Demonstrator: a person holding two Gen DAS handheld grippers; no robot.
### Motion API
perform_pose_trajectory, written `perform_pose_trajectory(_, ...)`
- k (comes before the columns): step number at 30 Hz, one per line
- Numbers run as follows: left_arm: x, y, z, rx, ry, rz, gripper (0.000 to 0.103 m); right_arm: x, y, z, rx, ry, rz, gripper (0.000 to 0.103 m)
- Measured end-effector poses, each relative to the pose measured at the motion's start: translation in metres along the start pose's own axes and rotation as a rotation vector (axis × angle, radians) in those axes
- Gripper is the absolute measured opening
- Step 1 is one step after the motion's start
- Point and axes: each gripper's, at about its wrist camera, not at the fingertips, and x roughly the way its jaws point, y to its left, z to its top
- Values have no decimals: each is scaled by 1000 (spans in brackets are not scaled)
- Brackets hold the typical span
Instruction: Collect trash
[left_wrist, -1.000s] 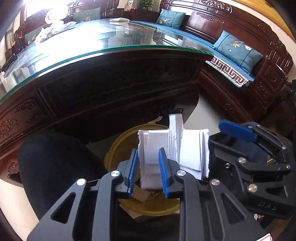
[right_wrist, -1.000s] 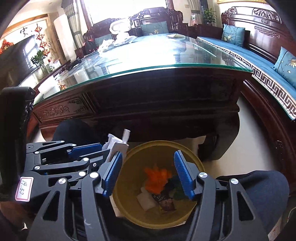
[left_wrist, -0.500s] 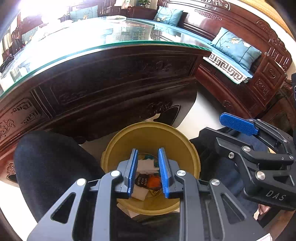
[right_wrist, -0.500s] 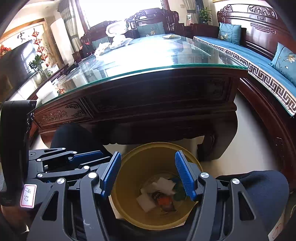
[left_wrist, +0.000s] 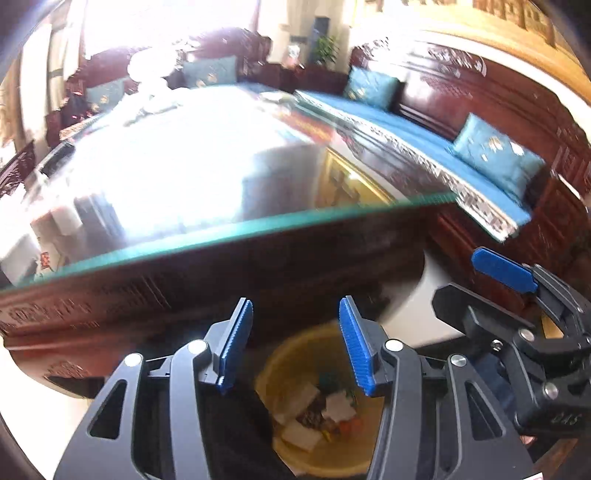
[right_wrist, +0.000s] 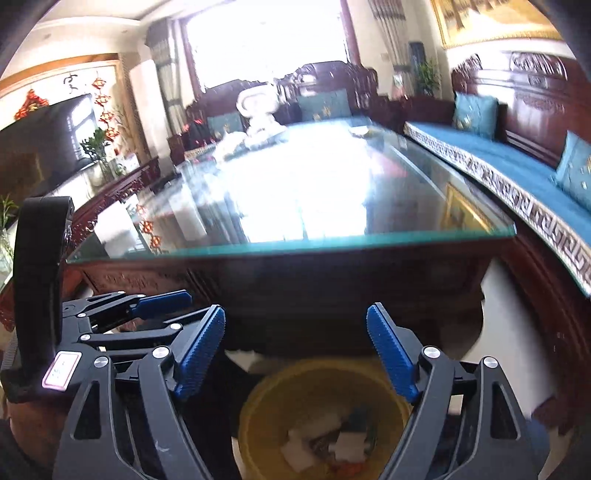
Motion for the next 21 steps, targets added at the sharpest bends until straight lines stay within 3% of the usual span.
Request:
perform_pose_trajectory(2, -4, 10, 17, -22, -32, 29, 56, 5, 5, 16, -18, -28, -7, 85)
perform_pose_trajectory(12, -7, 63, 101, -115, -153, 176, 73, 55, 25, 104, -81, -128, -7, 92)
perform_pose_trajectory(17, 8, 88, 134, -143, -160, 213, 76, 91, 24, 131, -69, -116, -6, 94)
perform_pose_trajectory(21, 29, 112, 153, -174, -146, 255, 85, 124, 23, 150, -74, -103, -16, 94)
